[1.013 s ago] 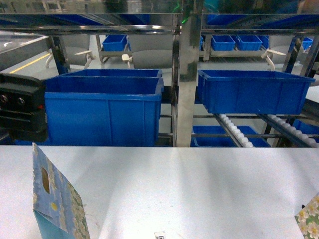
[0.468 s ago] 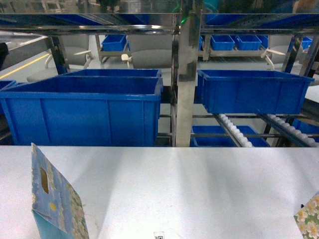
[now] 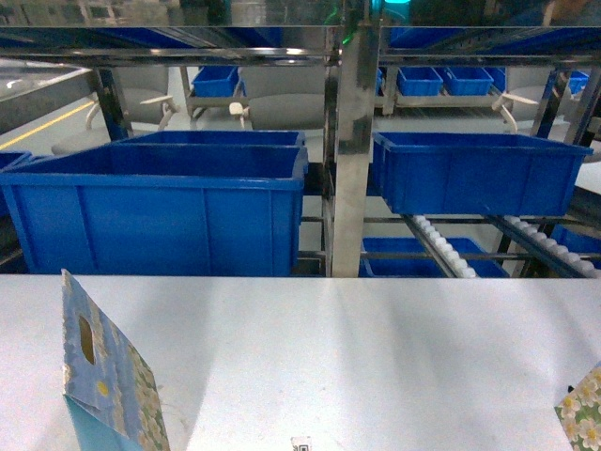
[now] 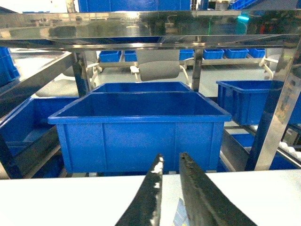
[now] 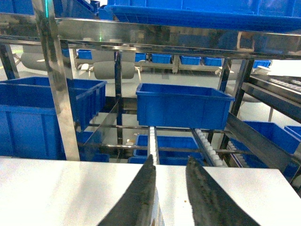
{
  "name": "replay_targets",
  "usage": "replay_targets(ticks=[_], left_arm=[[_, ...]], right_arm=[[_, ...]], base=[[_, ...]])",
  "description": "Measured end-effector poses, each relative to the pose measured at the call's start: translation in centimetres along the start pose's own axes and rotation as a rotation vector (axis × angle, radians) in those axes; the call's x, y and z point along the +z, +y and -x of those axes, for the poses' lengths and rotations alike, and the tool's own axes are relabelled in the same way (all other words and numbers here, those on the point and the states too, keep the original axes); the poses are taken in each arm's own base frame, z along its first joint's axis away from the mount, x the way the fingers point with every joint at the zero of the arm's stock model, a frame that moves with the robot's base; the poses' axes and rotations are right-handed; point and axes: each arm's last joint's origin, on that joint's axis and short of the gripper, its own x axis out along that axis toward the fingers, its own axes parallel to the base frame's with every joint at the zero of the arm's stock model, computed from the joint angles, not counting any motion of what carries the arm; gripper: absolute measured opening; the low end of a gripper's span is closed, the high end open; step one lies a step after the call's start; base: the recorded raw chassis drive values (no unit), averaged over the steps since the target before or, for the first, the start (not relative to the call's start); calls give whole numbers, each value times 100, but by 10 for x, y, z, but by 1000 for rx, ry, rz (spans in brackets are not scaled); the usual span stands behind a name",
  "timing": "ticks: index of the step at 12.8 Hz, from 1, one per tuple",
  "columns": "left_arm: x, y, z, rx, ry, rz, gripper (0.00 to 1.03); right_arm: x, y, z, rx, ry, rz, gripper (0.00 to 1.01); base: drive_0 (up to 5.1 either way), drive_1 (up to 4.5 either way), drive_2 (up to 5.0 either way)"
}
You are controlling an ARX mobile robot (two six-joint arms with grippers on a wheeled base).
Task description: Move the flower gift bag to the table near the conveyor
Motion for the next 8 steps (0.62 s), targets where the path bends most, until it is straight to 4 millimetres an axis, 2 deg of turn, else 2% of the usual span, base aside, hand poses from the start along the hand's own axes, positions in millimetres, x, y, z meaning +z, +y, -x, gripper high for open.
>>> replay_targets(ticks=[1, 2, 4, 6, 8], left_arm=[[-2, 5, 5, -12, 3, 5, 2], [-5, 12, 11, 14, 6, 5, 2], [-7, 12, 20, -2, -3, 5, 2], [-17, 12, 26, -1, 14, 5, 2], [-13, 12, 32, 0, -15, 5, 2]], right_arm=[[-3, 0, 2, 0, -1, 0, 6], [-8, 0, 4, 0, 2, -3, 2], [-14, 0, 7, -1, 8, -3, 2], [-17, 0, 10, -1, 3, -3, 2], [-20, 0, 13, -1, 1, -3, 2]], base=[[0, 0, 0], [0, 0, 0], [0, 0, 0], [0, 0, 0], [0, 0, 0]])
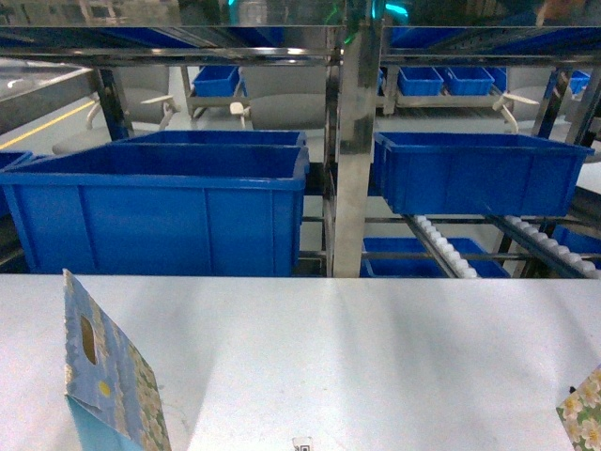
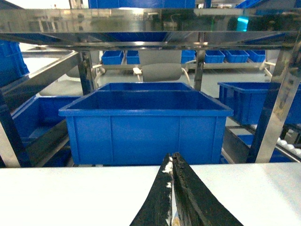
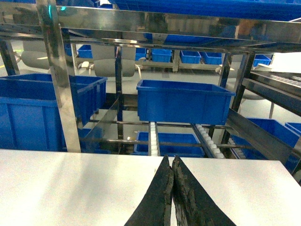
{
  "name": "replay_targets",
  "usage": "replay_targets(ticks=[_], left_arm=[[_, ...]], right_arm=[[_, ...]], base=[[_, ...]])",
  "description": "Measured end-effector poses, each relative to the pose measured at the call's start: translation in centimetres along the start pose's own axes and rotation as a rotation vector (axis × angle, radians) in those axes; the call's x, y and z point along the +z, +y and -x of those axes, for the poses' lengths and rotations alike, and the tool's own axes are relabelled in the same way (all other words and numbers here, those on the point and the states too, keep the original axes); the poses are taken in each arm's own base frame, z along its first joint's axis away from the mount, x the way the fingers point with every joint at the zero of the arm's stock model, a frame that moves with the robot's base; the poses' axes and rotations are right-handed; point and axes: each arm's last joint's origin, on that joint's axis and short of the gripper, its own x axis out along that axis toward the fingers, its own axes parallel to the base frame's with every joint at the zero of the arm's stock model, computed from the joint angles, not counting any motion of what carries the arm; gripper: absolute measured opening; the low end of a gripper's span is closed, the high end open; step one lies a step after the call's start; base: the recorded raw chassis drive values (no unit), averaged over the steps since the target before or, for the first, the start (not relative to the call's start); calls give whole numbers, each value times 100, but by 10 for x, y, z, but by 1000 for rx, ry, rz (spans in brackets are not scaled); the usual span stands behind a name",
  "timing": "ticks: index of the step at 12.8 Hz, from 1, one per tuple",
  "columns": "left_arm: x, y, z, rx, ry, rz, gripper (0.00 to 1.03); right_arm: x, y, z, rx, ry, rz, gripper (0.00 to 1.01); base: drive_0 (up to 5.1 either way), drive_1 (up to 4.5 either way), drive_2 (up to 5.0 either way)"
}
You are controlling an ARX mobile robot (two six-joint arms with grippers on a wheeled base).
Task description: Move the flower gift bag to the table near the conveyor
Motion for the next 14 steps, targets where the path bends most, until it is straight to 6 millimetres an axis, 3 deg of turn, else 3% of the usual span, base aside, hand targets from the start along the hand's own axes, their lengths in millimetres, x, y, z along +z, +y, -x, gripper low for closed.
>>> replay_targets(ticks=[4, 12, 13, 14], left_arm=[[3, 0, 12, 0, -14, 0, 2], [3, 0, 25, 0, -10, 0, 2], [3, 0, 26, 0, -11, 0, 2], [3, 0, 27, 0, -17, 2, 16]], right_arm=[[-12, 0, 13, 1, 16, 0, 2], [-10, 0, 14, 0, -5, 0, 2], [-10, 0, 14, 1, -5, 0, 12], [-10, 0, 14, 0, -5, 0, 30]], base=[[0, 0, 0], [0, 0, 0], [0, 0, 0], [0, 0, 0]])
